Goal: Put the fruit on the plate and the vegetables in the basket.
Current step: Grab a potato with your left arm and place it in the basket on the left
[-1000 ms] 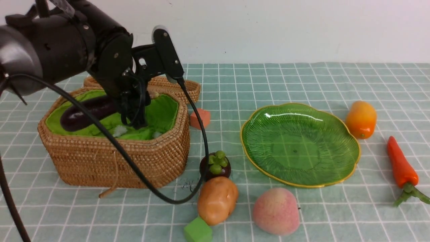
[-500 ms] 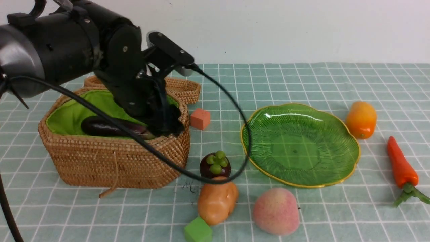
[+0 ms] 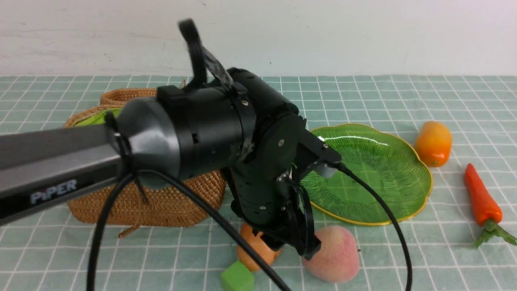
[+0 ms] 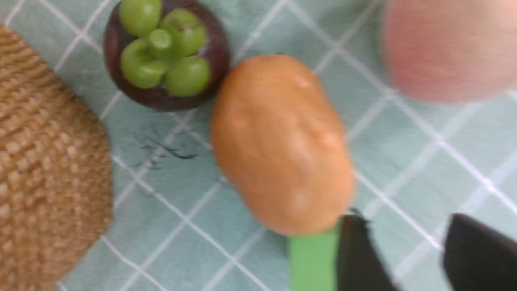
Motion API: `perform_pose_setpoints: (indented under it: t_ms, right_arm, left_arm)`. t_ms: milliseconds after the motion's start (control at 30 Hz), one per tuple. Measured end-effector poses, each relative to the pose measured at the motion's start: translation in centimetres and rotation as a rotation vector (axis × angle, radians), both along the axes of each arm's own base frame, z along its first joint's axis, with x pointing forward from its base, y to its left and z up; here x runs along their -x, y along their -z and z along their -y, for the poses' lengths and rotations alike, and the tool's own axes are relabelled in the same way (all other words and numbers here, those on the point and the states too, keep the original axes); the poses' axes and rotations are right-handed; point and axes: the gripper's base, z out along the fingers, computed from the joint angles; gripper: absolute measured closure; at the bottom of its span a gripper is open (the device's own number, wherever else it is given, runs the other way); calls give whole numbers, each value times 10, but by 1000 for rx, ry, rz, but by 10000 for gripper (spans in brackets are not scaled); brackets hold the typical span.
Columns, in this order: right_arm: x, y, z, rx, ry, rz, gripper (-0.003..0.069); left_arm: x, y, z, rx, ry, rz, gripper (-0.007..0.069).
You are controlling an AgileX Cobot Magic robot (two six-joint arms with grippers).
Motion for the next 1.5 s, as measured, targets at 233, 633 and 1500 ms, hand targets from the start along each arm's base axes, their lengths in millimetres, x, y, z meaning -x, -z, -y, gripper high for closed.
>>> perform_pose_setpoints:
  t_ms: [233,633,1500]
  right_arm:
    - [0,1,0,-2,-3,-4,529]
    - [-1,3,-1,0,-3,-10,531]
    - [-3,5,-2,-5,-3,-14,533]
  left_arm:
    - [-21,31,5,-56,-123,89,-33]
    - [-28,62,13,-61,-177,60,-20]
    - [-16,20,1,-11,-263,59,32]
